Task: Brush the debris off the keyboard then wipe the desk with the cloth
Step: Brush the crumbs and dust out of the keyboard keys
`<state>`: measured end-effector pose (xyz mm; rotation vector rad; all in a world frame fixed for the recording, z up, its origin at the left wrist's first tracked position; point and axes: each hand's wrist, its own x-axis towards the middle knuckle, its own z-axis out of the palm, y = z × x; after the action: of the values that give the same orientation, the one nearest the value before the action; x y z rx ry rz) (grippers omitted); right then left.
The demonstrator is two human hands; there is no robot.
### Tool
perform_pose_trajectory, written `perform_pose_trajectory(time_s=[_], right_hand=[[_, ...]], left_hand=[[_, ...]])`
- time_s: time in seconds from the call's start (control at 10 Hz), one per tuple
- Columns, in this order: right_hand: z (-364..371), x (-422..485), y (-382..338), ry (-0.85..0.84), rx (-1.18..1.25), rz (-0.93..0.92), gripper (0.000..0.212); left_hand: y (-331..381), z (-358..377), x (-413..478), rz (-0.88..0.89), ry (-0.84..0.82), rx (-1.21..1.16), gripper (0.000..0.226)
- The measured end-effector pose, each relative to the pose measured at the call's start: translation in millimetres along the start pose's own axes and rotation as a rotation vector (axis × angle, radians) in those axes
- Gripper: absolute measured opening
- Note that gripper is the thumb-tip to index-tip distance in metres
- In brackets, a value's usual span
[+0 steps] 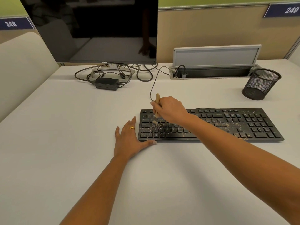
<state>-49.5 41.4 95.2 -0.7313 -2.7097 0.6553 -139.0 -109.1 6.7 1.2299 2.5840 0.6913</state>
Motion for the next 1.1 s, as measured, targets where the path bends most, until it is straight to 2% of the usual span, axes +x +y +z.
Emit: perform_pose_trajectory(time_s=[0.1,0.2,0.4,0.5,0.6,0.8,1.0,1.1], right_hand=[[-1.3,1.0,0.1,0.062,0.034,0.024,0.047],[1.7,0.4,3.2,0.034,0.001,0.017,0.049],[-4.8,-1.4,0.2,-0.074,0.113,-0.052,0.044],[-6.9,-2.4,4.0,-0.127,-0.055,-0.076,0.049],[-12.1,0.1,6.6,-0.080,-0.197,-0.101,0.050],[-6.4,-0.4,8.1,0.009,0.046,0.033,0.043],[-4.6,-1.3,5.1,-0.044,0.009,-0.001,0.048],[-5.5,1.4,5.1,0.029,0.056,0.017,0.046]], left_hand=[[0.4,-0.2,-0.3,-0.003,-0.004,0.001,0.129],[0.1,-0.1,0.1,-0.003,-0.005,0.000,0.129],[0.4,-0.8,0.2,0.000,-0.008,0.008,0.128],[0.4,-0.8,0.5,0.000,-0.009,0.007,0.128],[0.2,-0.4,0.5,-0.001,-0.006,-0.002,0.128],[-0.4,0.0,0.8,0.001,-0.005,-0.001,0.130],[-0.3,0.3,0.7,0.000,-0.002,-0.003,0.130],[-1.1,0.7,0.4,0.002,-0.001,-0.012,0.130]])
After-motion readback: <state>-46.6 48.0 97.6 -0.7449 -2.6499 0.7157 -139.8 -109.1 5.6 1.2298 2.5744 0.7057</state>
